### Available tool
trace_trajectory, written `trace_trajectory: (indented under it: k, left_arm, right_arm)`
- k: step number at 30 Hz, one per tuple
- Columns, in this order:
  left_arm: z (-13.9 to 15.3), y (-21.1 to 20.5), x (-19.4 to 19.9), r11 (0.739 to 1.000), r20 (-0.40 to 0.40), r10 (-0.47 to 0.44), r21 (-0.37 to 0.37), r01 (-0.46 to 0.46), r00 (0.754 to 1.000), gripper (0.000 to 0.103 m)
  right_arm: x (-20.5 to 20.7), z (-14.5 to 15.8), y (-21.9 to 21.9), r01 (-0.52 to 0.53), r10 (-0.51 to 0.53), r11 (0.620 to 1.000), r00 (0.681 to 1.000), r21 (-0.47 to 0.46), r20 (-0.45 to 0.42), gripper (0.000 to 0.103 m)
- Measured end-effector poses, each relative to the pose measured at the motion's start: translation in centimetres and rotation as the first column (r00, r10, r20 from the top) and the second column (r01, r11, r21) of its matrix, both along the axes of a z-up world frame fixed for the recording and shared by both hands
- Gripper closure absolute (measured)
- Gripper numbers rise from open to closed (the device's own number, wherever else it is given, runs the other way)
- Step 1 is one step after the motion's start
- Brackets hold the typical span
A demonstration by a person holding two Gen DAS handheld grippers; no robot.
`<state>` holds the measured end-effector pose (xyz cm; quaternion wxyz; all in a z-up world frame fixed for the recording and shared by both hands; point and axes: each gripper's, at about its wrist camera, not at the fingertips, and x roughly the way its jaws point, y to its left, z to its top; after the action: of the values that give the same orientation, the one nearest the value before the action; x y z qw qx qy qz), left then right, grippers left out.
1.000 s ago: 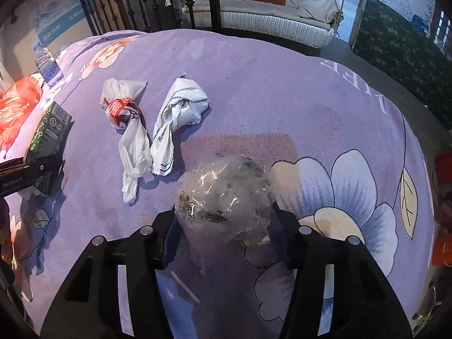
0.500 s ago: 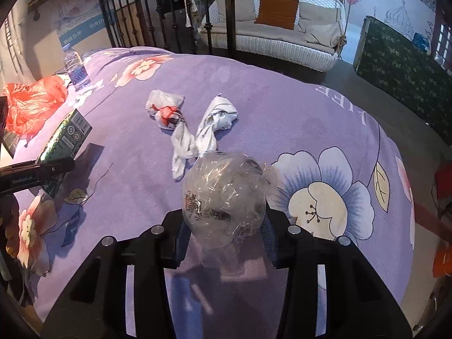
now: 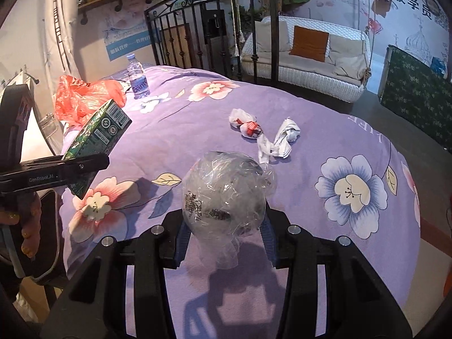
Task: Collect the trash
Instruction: 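Grasp the green carton with the left tool while the right tool grasps the clear plastic bag, then carry the green carton and clear bag to the black bin and release both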
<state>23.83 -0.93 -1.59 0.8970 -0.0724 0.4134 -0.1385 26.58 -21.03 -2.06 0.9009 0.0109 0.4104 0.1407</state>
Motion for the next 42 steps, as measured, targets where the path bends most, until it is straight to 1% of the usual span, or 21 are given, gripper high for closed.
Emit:
trace_trajectory:
  k: [4, 9, 14, 17, 21, 24, 28, 34, 37, 40, 42]
  left_arm:
    - [0.6, 0.8, -2.0, 1.000, 0.032, 0.008, -0.007, -0.007, 0.999, 0.053]
    - [1.0, 2.2, -4.8, 1.000, 0.080, 0.021, 0.018, -0.023, 0.997, 0.053]
    - [0.3, 4.7, -7.2, 0.998, 0.077, 0.059, 0.015, -0.060, 0.995, 0.053]
    - [-0.1, 6.2, -8.8, 0.996, 0.085, 0.087, 0.027, -0.090, 0.993, 0.053]
    - [-0.2, 8.6, -10.5, 0.990, 0.087, 0.137, 0.026, -0.139, 0.987, 0.053]
    - [-0.4, 10.5, -12.1, 0.980, 0.098, 0.188, 0.051, -0.193, 0.977, 0.053]
    - [-1.1, 13.6, -13.8, 0.960, 0.073, 0.270, 0.051, -0.274, 0.960, 0.053]
    - [-2.6, 18.2, -15.9, 0.913, 0.027, 0.401, 0.068, -0.402, 0.915, 0.053]
    - [-3.6, 20.3, -16.8, 0.887, 0.001, 0.457, 0.077, -0.456, 0.889, 0.053]
    - [-4.8, 22.0, -17.1, 0.864, -0.026, 0.498, 0.099, -0.494, 0.867, 0.053]
    - [-5.8, 22.9, -16.9, 0.855, -0.063, 0.515, 0.109, -0.508, 0.855, 0.053]
  right_arm:
    - [-2.6, 0.3, 2.1, -0.039, 0.038, 0.999, 0.999, 0.018, 0.021, 0.059]
    - [-5.5, 0.1, 5.1, -0.077, 0.075, 0.996, 0.996, 0.040, 0.038, 0.059]
    - [-7.8, -0.2, 8.0, -0.120, 0.117, 0.988, 0.992, 0.099, 0.038, 0.059]
    - [-8.9, -0.3, 9.9, -0.148, 0.143, 0.982, 0.989, 0.118, 0.047, 0.059]
    - [-9.8, -0.3, 12.4, -0.191, 0.186, 0.967, 0.981, 0.169, 0.046, 0.059]
    - [-10.9, -0.2, 15.0, -0.230, 0.220, 0.959, 0.973, 0.164, 0.074, 0.059]
    - [-12.1, 0.1, 17.8, -0.285, 0.269, 0.943, 0.957, 0.174, 0.110, 0.059]
    - [-13.6, 0.1, 21.2, -0.346, 0.328, 0.920, 0.936, 0.185, 0.126, 0.059]
    - [-14.2, 0.1, 22.1, -0.368, 0.347, 0.914, 0.927, 0.174, 0.140, 0.059]
    - [-14.3, 0.0, 22.3, -0.374, 0.354, 0.912, 0.925, 0.171, 0.136, 0.059]
    - [-14.3, -0.2, 22.4, -0.372, 0.354, 0.912, 0.926, 0.174, 0.130, 0.059]
